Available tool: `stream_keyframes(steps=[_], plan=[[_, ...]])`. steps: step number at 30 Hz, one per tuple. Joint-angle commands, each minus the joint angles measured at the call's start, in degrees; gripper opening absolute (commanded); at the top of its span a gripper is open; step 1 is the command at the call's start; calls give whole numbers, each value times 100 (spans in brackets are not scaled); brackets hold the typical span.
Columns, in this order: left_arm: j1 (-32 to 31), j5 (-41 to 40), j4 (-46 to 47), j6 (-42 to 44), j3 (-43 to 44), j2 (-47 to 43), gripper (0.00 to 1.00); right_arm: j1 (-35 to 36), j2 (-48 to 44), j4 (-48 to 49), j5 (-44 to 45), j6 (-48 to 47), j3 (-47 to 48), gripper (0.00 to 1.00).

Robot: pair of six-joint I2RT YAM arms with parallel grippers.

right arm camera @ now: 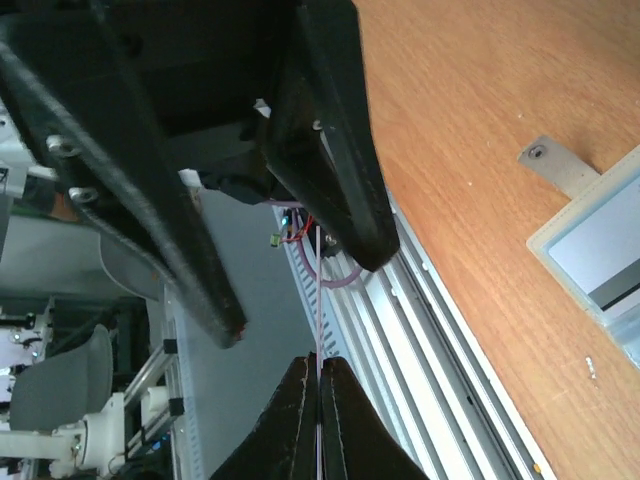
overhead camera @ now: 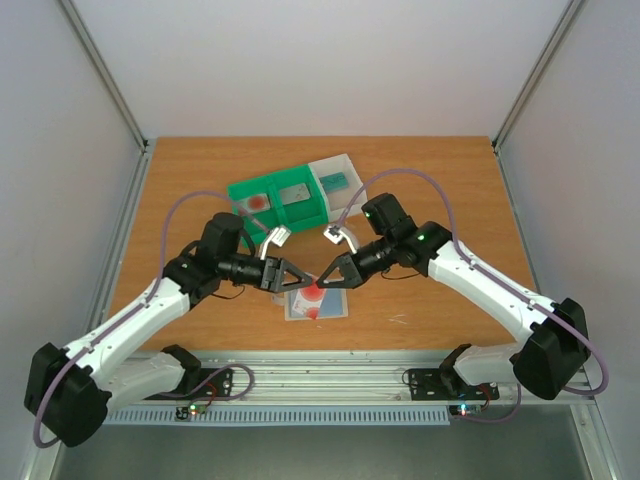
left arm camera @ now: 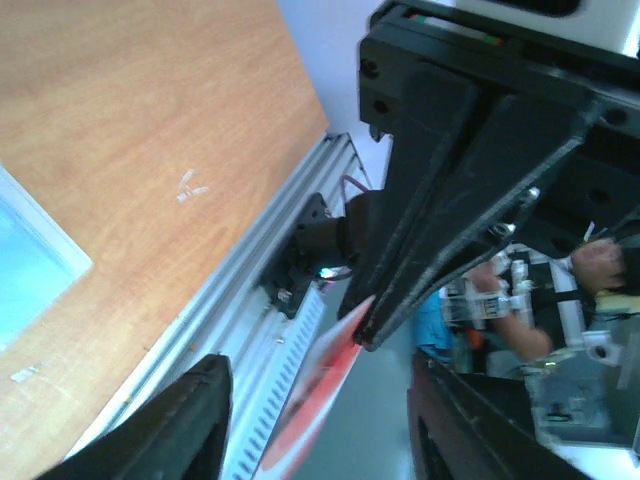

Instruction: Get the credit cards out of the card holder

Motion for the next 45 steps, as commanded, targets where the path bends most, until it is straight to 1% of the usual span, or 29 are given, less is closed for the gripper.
stream_keyframes(steps=[1, 2, 6, 10, 15, 18, 21, 25, 29, 32, 36, 38, 42, 43, 45], plan=[[-5, -760, -246, 36, 376, -405, 56, 20, -114, 593, -131, 500, -176, 1], [3, -1015, -338, -21, 413, -498, 59, 17, -142, 742, -122, 641, -222, 1], [13, -1898, -383, -371, 441, -971, 67, 7, -357, 1577, 69, 1383, -441, 1], [13, -2477, -353, -801, 402, -1325, 71, -8, -565, 2529, 554, 2591, -674, 1], [21, -2756, 252, -1513, 29, -1651, 74, -34, -631, 3770, 1216, 3853, -954, 1], [16, -2785, 693, -1960, -208, -1740, 74, -23, -565, 4308, 1586, 4437, -1082, 1], [20, -2960, 896, -2313, -391, -1852, 74, -30, -573, 4536, 1899, 4760, -1179, 1], [15, -3186, 963, -2541, -557, -1936, 74, -26, -655, 4452, 2300, 4880, -1219, 1], [15, -3096, 1407, -2800, -724, -1806, 74, -30, -696, 4436, 2496, 4967, -1229, 1], [14, -3012, 1935, -3066, -842, -1645, 69, -26, -719, 4538, 2525, 5068, -1261, 1], [14, -3121, 2353, -3311, -986, -1551, 54, -28, -745, 4800, 2529, 5280, -1371, 1], [14, -3188, 2477, -3385, -1019, -1500, 52, -23, -742, 4938, 2514, 5390, -1435, 1], [14, -3181, 2604, -3456, -1028, -1326, 51, -23, -710, 5085, 2486, 5520, -1494, 1], [17, -3170, 2672, -3476, -1048, -1297, 48, -23, -696, 5086, 2486, 5519, -1495, 1], [21, -3198, 2786, -3527, -1097, -1273, 40, -24, -686, 5106, 2473, 5532, -1513, 1]])
